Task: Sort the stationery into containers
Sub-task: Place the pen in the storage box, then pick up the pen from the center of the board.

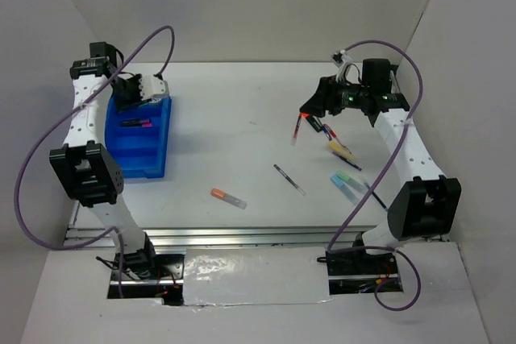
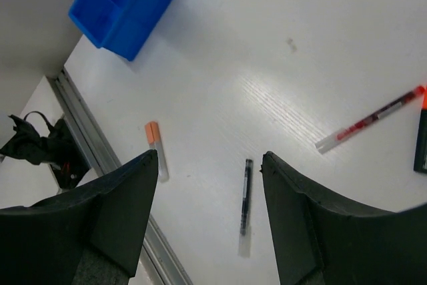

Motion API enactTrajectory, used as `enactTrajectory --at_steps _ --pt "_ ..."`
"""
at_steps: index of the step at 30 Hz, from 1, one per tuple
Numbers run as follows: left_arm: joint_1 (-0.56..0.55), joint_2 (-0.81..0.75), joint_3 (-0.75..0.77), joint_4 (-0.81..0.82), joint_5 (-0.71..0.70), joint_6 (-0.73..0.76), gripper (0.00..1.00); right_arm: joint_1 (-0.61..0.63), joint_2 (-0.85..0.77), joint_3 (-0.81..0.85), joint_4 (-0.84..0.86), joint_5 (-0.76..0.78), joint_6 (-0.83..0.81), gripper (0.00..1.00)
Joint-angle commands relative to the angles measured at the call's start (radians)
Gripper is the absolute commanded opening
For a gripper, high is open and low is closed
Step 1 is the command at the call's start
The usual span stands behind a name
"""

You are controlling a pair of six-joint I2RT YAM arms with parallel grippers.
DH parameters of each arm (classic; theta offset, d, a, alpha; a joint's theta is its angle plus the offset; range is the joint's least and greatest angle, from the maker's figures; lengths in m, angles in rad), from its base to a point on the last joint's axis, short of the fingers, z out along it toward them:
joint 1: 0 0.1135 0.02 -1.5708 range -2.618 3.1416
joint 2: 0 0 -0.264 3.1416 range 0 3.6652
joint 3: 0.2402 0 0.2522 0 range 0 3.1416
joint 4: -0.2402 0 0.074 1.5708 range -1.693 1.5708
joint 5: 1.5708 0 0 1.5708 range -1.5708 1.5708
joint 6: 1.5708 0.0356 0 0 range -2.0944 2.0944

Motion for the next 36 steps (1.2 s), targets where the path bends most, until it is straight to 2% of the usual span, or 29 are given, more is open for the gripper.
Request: enactTrajectory --at_steps 1,8,19,22,23,25,26,28,32,33,36 --pt "0.051 0.061 0.100 -0.035 0.001 0.218 0.06 -0.020 -0.048 -0.049 -0.013 0.029 -0.027 0.70" --pt "0.048 0.216 0.176 -0.005 -0.009 0.267 0.09 -0.055 -0.060 -0.135 0.036 0.046 0.053 0.70" --pt "0.033 0.368 0.215 -0.011 -0.053 0.243 0.10 -0.128 -0.027 -0.110 0.000 0.081 0.039 0.70" --pt "0.033 0.379 0.198 -0.003 -0.059 0.226 0.21 -0.123 0.001 -0.093 -0.013 0.102 0.037 0.70" --pt "0.036 0.382 0.207 -0.003 -0.056 0.209 0.33 -0.120 0.007 -0.084 -0.020 0.115 0.037 0.70" --pt "0.042 0.388 0.225 -0.012 -0.041 0.177 0.47 -0.109 0.033 -0.054 -0.039 0.177 0.030 0.69" --pt "0.042 0.389 0.250 -0.020 -0.030 0.167 0.62 -0.092 0.044 -0.041 -0.046 0.205 0.027 0.69" --pt "0.046 0.374 0.273 -0.037 0.008 0.134 0.72 -0.069 0.085 0.015 -0.086 0.306 -0.007 0.64" --pt "0.062 0.305 0.293 -0.015 0.094 0.060 0.74 -0.003 0.185 0.138 -0.151 0.472 -0.082 0.53" --pt "0.069 0.269 0.292 0.000 0.114 0.033 0.73 0.015 0.211 0.188 -0.170 0.522 -0.102 0.46" --pt "0.086 0.173 0.264 0.101 0.217 -0.159 0.71 0.040 0.359 0.311 -0.236 0.589 -0.136 0.32"
